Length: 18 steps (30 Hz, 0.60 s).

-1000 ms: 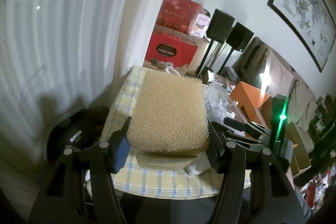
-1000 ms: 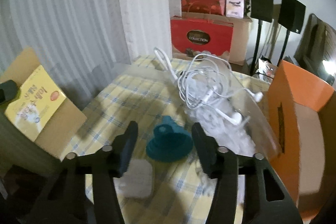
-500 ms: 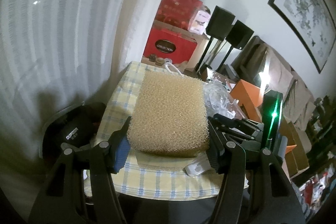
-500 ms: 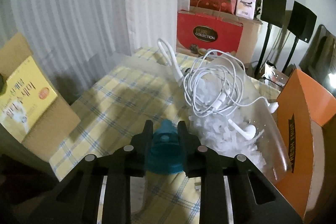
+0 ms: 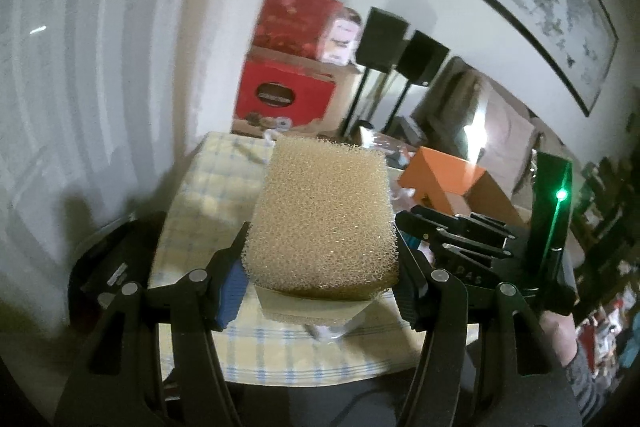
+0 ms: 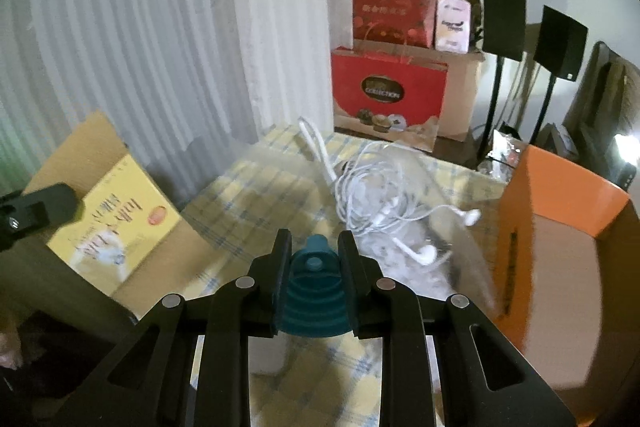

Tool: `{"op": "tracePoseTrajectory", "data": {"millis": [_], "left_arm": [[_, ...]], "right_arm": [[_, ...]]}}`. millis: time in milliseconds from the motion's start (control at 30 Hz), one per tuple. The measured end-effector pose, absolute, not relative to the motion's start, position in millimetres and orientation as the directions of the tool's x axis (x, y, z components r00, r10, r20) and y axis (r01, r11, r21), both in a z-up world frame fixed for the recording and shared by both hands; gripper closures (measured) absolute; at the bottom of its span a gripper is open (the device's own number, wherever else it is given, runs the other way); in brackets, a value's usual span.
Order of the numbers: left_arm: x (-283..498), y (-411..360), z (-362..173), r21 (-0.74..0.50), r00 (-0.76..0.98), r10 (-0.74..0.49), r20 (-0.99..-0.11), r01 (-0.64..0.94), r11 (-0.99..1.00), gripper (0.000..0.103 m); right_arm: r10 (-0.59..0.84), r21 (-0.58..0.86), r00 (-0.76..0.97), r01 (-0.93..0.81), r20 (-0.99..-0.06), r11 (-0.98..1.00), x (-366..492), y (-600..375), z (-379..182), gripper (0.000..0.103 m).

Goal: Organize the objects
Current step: 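Carry the sponge in the left tool and funnel in the right tool into the orange box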

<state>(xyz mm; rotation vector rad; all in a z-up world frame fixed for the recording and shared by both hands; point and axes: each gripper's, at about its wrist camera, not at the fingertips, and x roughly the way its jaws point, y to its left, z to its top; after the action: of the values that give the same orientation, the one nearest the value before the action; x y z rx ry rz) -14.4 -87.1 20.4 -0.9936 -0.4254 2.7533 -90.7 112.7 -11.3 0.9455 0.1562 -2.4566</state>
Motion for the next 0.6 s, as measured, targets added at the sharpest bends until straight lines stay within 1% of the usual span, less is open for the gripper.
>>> {"op": "tracePoseTrajectory", "data": {"millis": [133,333,600], "left_arm": [[-19,-70,30,-0.323,-0.756,0.297,-0.583,-0.12,-0.939,0.045],[-27,-37,44,-0.343,-0.727,0.378,-0.573,-0.206,-0.916,0.045],[-45,20,61,-0.339,-0.68,0.463,-0.569,-0.319,-0.885,0.045]], "right_arm": [[-0.405,0.084,-0.646,0.468,-0.646,-0.88,-82,132,6,0.08],[-0.385,0.102,-0.679,0.418,-0.625,-0.903,-69,169,33,0.08],[-0.273,0.075,-0.748,0.288,-0.605,-0.955,-55,237,58,0.08]]}}
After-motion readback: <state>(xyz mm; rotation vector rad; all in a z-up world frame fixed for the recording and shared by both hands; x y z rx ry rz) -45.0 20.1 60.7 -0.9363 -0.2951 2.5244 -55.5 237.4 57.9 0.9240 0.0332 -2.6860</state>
